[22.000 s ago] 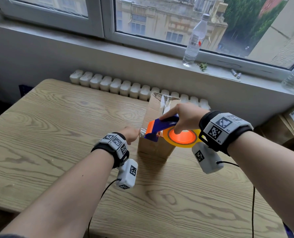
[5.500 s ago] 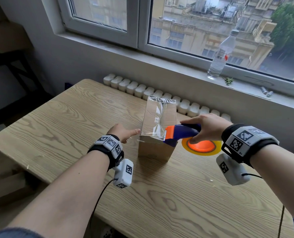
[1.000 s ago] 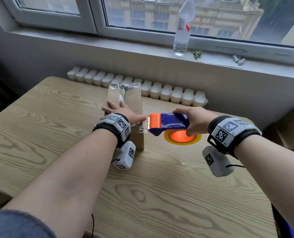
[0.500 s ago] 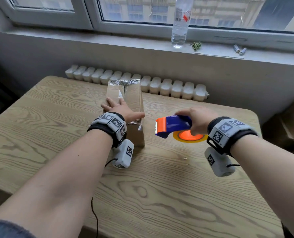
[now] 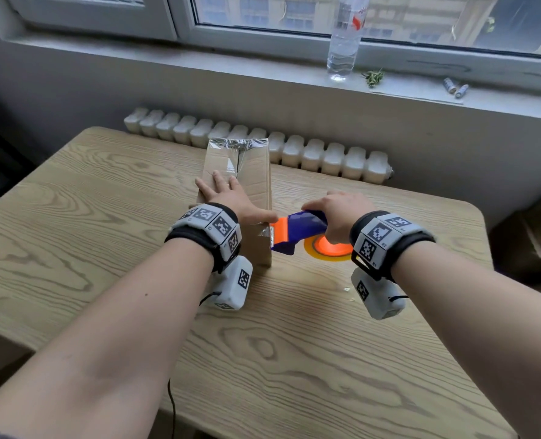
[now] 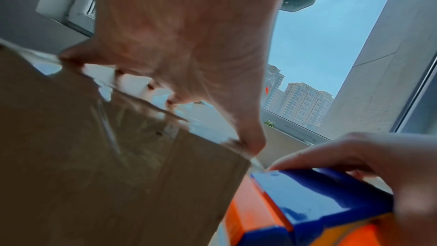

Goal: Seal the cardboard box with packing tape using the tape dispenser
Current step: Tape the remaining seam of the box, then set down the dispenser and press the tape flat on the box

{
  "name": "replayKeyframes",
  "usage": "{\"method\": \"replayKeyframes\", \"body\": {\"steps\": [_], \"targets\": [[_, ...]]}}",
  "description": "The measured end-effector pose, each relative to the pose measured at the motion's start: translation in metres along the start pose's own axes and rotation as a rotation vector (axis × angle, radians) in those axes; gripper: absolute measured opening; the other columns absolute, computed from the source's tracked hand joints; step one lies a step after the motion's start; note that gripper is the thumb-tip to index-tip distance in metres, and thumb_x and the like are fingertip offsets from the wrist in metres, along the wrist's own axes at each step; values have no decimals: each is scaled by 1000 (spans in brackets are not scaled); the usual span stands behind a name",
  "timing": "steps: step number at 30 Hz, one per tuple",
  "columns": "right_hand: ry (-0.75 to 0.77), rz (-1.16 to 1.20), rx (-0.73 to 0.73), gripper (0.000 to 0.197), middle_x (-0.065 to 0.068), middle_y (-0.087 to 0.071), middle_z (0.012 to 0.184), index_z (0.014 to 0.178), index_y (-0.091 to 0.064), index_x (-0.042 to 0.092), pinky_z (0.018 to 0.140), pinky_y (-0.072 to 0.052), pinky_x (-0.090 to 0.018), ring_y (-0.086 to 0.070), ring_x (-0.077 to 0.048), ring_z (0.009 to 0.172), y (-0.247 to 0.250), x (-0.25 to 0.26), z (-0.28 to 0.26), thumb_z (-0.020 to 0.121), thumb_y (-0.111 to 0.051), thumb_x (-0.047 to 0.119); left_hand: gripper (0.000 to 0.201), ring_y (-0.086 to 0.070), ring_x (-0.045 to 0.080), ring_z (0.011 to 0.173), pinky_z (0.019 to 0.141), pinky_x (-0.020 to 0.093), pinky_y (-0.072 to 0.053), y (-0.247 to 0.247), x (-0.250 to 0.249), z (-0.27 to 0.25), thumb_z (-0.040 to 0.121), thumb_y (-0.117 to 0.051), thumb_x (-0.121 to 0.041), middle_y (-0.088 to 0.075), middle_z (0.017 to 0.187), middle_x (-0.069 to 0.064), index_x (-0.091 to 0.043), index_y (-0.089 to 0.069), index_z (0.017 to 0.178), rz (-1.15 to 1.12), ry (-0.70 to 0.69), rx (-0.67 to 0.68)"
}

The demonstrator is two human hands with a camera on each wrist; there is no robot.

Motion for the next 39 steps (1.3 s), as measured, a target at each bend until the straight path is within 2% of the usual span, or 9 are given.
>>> {"method": "replayKeyframes", "body": {"steps": [3,7,15,18,22,26,29,35,39], "targets": [[7,-15,18,47,2,-58,102,116,-59,35,71,-47,-32,-56,-22,99,3,2,5,75,-57,13,129,26,46,141,115,64,-7,-2,-2,1,64,-57,-77,21,159,12,-12,11,153,-5,-7,-27],[-26,-22,57,34,5,-61,85,94,-66,31,52,-35,-23,-56,-22,81,5,3,7,69,-54,11,126,23,47,141,115,64,-9,-1,-3,3,66,-57,-74,18,160,13,-11,8,153,-9,-6,-52],[-199,158,246,20,-1,-53,57,63,-63,17,50,-36,-23,-49,-21,57,-15,-6,4,51,-52,6,122,22,46,142,110,69,-11,-2,-4,2,68,-59,-69,17,160,11,-11,8,153,-30,7,-57],[-229,192,271,25,-2,-54,58,70,-70,13,52,-39,-25,-51,-20,57,-23,-8,1,53,-54,6,121,22,46,142,108,69,-10,-2,-5,1,69,-59,-69,18,160,12,-14,8,153,-22,-3,-59],[-253,182,282,39,-3,-56,62,91,-74,7,54,-40,-26,-52,-20,60,-29,-9,-1,57,-55,7,113,23,49,140,106,72,-9,-1,-7,-1,70,-59,-68,20,159,14,-34,13,151,-25,-52,-49],[-255,49,324,25,-2,-61,73,90,-70,13,56,-42,-24,-56,-20,65,-36,-13,-12,72,-54,18,107,24,50,139,105,73,-8,-2,-7,-2,71,-59,-68,21,159,13,-44,11,149,-24,-79,-40],[-255,-42,288,22,0,-65,81,90,-66,21,60,-45,-27,-59,-21,73,-41,-25,-19,76,-51,24,108,23,50,140,105,74,-8,-2,-7,-3,71,-58,-68,21,159,12,-43,12,149,-16,-82,-46],[-313,205,294,28,-4,-65,85,99,-63,18,61,-44,-27,-59,-23,79,-57,-27,-13,72,-55,13,117,21,45,143,106,74,-4,-4,-6,-8,71,-57,-67,16,161,8,-31,23,149,-36,-102,-96],[-324,181,331,38,-9,-64,113,122,-56,13,74,-44,-31,-58,-25,98,-79,-21,-9,85,-54,20,102,20,29,147,106,76,-1,-9,-5,-10,77,-41,-74,11,162,-7,-23,3,154,22,-177,-97]]}}
Point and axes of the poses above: each hand's wrist, its own z-axis towards the middle knuckle, its own y-axis out of the back of the hand, x = y × z, the point moved 7 cm from there along z, towards the middle knuckle
